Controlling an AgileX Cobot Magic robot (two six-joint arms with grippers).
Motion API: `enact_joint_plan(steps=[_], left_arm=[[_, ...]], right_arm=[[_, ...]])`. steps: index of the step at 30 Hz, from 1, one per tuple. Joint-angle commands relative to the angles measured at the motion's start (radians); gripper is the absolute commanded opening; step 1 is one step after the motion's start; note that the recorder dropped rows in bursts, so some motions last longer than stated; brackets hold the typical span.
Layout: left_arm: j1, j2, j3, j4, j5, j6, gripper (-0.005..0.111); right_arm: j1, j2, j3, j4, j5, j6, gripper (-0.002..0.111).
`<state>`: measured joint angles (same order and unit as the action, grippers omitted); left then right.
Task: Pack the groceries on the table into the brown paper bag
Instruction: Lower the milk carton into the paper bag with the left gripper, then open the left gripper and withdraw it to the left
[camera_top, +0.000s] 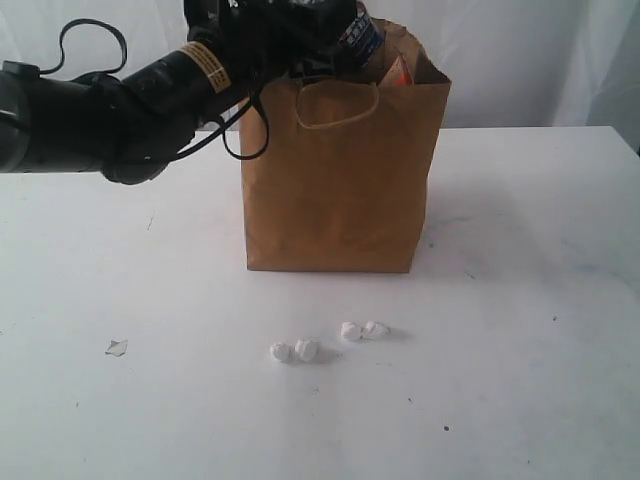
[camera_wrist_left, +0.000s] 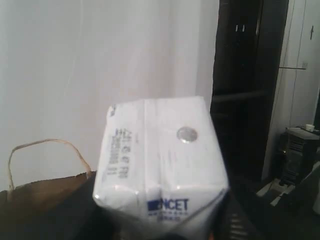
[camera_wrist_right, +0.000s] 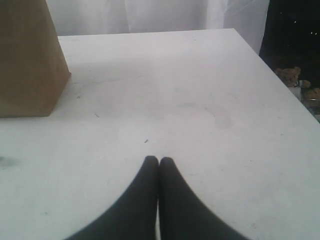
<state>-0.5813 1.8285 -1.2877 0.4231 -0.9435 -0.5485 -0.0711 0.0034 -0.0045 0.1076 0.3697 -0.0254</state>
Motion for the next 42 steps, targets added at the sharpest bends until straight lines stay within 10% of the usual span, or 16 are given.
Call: enact_joint_plan(steps=[1, 9, 28, 42], left_arm=[[0.000, -0.011, -0.006, 0.066, 0.006, -0.057, 0.052], [0.000, -0.011, -0.006, 0.066, 0.083, -0.084, 0.082], [0.000, -0.057, 0.001, 0.118, 0.047, -0.078, 0.082], [0.000, -0.246, 0.001, 0.439, 0.481, -0.141, 0.071]], right_arm=[[-0.009, -0.003, 0.005, -0.001, -0.004, 0.002, 0.000], [-0.009, -0.003, 0.005, -0.001, -0.004, 0.002, 0.000], [-0.009, -0.003, 0.005, -0.001, -0.004, 0.002, 0.000], [-0.009, -0.003, 0.005, -0.001, -0.004, 0.002, 0.000]])
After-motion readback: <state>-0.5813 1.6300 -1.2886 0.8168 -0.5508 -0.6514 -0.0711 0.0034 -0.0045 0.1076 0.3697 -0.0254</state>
